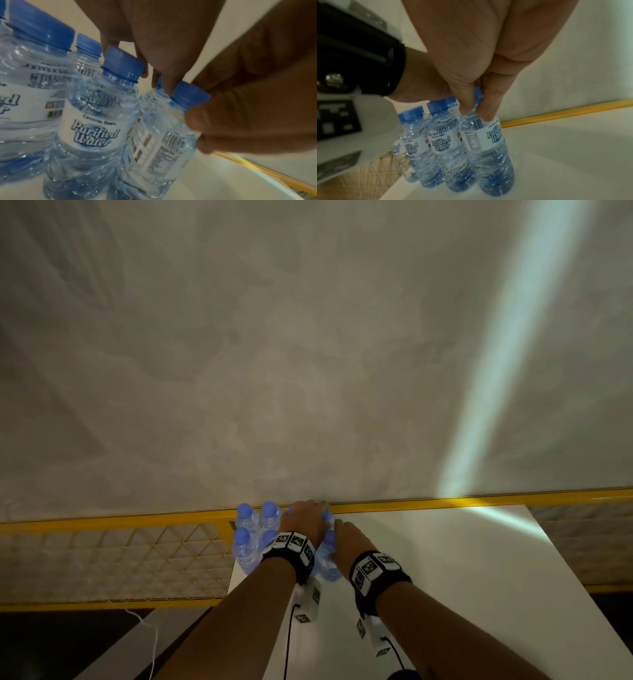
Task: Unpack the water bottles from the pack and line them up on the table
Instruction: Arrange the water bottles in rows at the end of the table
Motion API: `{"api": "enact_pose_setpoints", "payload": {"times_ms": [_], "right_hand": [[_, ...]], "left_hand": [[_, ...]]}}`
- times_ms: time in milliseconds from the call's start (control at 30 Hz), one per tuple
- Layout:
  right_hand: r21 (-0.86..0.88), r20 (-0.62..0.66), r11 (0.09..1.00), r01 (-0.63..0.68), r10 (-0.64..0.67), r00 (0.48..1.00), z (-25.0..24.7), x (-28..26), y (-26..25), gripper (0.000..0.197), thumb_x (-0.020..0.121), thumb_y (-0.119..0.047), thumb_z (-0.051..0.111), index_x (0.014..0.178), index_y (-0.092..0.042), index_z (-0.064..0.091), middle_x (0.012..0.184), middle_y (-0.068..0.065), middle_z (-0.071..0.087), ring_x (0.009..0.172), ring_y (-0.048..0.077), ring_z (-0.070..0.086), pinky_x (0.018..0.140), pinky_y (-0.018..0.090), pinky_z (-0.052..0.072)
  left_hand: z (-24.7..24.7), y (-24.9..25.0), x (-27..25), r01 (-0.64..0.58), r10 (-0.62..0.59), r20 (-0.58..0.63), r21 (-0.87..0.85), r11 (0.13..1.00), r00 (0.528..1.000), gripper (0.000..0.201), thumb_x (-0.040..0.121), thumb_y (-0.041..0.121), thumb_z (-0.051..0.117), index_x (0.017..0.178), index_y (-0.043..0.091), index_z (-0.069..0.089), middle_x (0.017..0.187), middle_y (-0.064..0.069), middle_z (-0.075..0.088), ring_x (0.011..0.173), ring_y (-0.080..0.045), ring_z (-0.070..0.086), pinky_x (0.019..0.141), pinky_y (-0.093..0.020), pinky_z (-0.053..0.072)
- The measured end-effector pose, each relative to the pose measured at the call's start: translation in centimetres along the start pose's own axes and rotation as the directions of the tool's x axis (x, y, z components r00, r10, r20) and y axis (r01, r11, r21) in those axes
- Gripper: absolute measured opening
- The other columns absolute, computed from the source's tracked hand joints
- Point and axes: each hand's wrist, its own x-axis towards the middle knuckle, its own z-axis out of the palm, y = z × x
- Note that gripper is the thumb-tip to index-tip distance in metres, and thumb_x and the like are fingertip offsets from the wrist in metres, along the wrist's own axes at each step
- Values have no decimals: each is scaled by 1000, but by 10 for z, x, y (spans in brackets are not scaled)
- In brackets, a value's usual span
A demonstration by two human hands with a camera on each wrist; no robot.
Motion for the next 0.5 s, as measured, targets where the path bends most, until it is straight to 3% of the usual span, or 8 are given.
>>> {"api": "enact_pose_setpoints", "payload": {"times_ms": [67,133,200,333,433,500], "right_hand": [[49,-3,999,24,-24,1000,-6,-22,8,70,89,-21,66,146,-7,27,142,13,42,130,28,45,105,34,39],[13,-13,996,92,-92,996,-9,-53,17,49,92,-24,61,135,-9,44,135,10,46,125,26,48,104,31,39],[24,-18,988,151,-151,988,-5,-87,29,38,91,-29,62,125,-13,54,126,6,49,116,24,53,100,30,42],[41,54,978,203,-205,977,8,-157,50,39,89,-32,62,125,-17,56,123,3,50,111,22,55,98,34,46],[-2,114,983,182,-181,977,10,-200,61,39,90,-30,61,126,-16,56,127,3,50,115,24,53,99,33,44],[-28,115,985,172,-168,979,9,-223,66,34,89,-23,60,121,-12,60,128,2,51,114,23,54,97,31,44]], "left_hand": [[-3,3,-13,10,-11,-20,-45,999,1000,49,97,32,55,145,27,46,137,-1,57,129,-28,51,105,-53,43],[-5,12,-32,-2,-5,-93,-75,997,996,54,99,31,52,151,30,38,149,4,47,140,-24,38,115,-60,29],[-5,25,-56,-48,31,-173,-94,994,984,51,99,32,51,150,29,42,151,6,46,142,-22,36,118,-61,22],[12,57,-112,-186,153,-207,-150,971,966,48,94,43,46,139,31,56,140,7,59,129,-21,52,107,-56,39],[27,83,-158,-311,298,-97,-166,936,950,43,95,48,43,131,32,61,133,10,62,120,-17,58,101,-49,44],[34,97,-185,-323,341,42,-229,918,939,50,94,55,40,131,31,61,135,8,61,121,-18,56,102,-47,44]]}}
